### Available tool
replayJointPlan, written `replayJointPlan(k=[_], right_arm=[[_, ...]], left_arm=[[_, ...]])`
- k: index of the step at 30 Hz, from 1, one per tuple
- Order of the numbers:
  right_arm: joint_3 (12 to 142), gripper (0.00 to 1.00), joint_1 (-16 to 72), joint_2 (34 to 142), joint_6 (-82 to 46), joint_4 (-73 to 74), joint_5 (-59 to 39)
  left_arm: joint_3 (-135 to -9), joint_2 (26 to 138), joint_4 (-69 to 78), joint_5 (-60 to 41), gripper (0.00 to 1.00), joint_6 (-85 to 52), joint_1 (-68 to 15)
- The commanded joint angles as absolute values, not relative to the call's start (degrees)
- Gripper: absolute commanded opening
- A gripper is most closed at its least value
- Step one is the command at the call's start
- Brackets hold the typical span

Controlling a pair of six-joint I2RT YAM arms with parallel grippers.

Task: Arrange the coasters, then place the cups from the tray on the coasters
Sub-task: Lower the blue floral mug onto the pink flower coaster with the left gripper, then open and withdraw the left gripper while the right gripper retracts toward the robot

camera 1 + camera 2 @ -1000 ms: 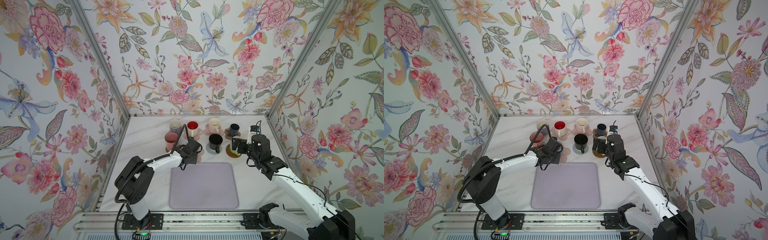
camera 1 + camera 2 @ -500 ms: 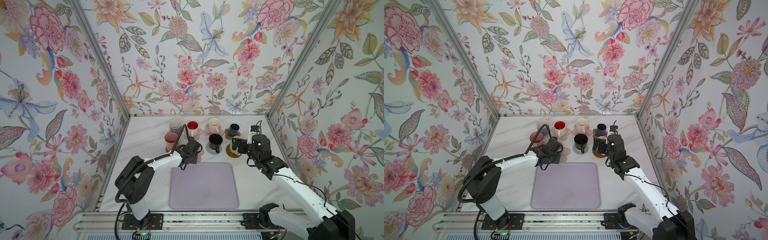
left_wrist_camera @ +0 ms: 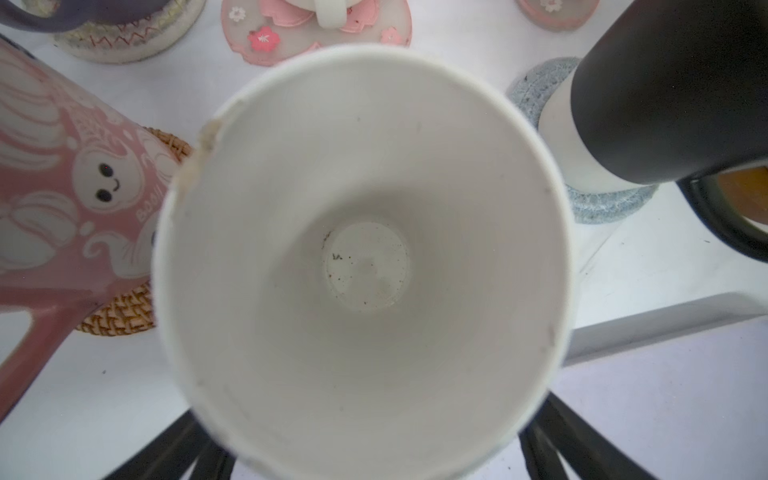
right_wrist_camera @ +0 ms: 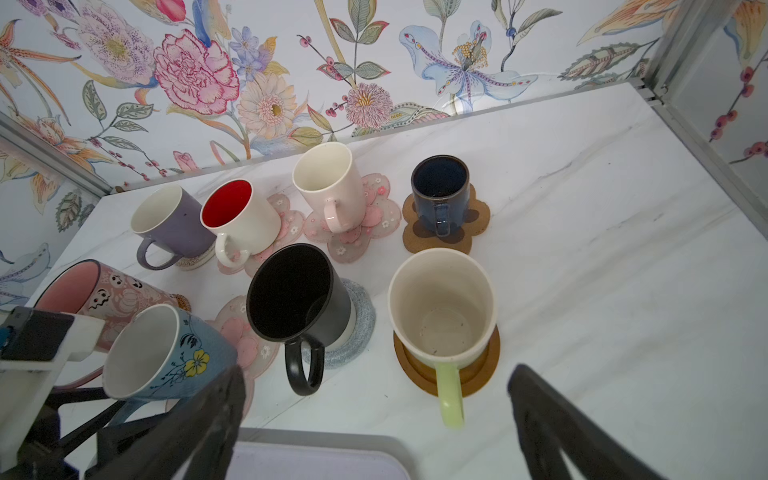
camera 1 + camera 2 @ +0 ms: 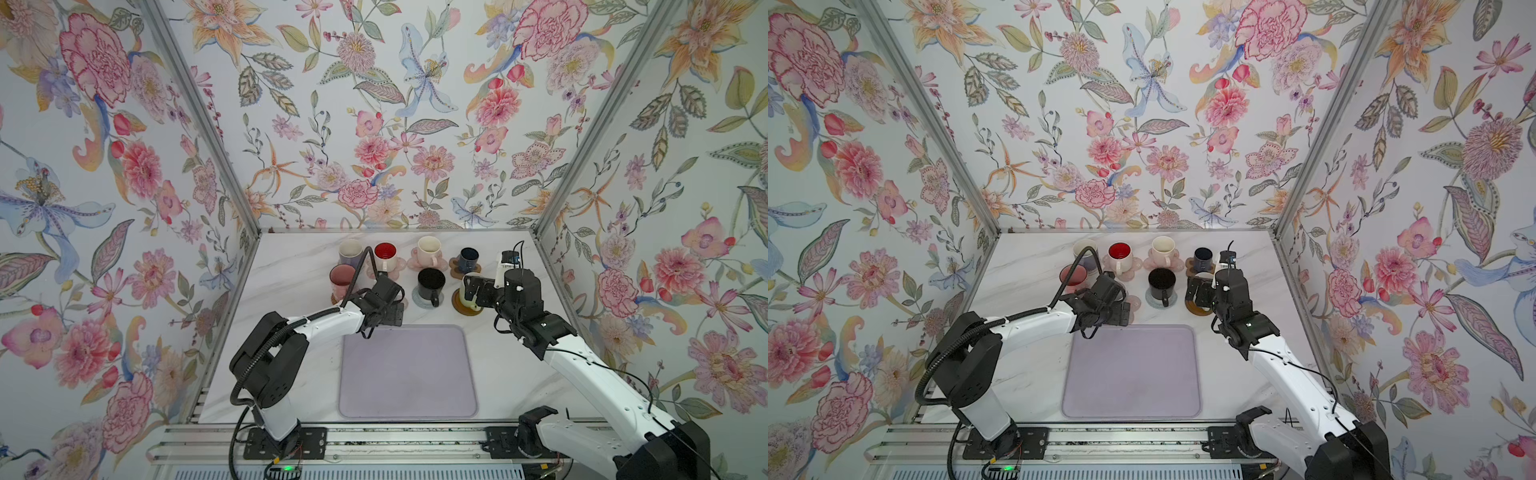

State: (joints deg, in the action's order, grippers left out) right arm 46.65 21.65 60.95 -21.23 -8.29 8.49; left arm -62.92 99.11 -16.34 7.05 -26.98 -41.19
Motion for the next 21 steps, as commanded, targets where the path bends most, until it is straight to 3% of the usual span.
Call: replayJointPlan(k=[1,13,21], right_arm=[[46.3,0.99,21.3,60.1,-20.6,-9.0,8.6],[44.0,0.99,20.3,57.2,-19.2,-9.0,14.5],[30.9,0.99,19.5,50.0,-15.2,-0.3,34.3]], left_arm=[[-62.8,97.5,-15.8,7.5,0.99,-27.4,-40.6],[-59.7,90.8,-11.8,12.5,0.99,-27.3,-40.6],[-42.9,72.7,6.1,22.3,0.99,-24.9,-40.7]])
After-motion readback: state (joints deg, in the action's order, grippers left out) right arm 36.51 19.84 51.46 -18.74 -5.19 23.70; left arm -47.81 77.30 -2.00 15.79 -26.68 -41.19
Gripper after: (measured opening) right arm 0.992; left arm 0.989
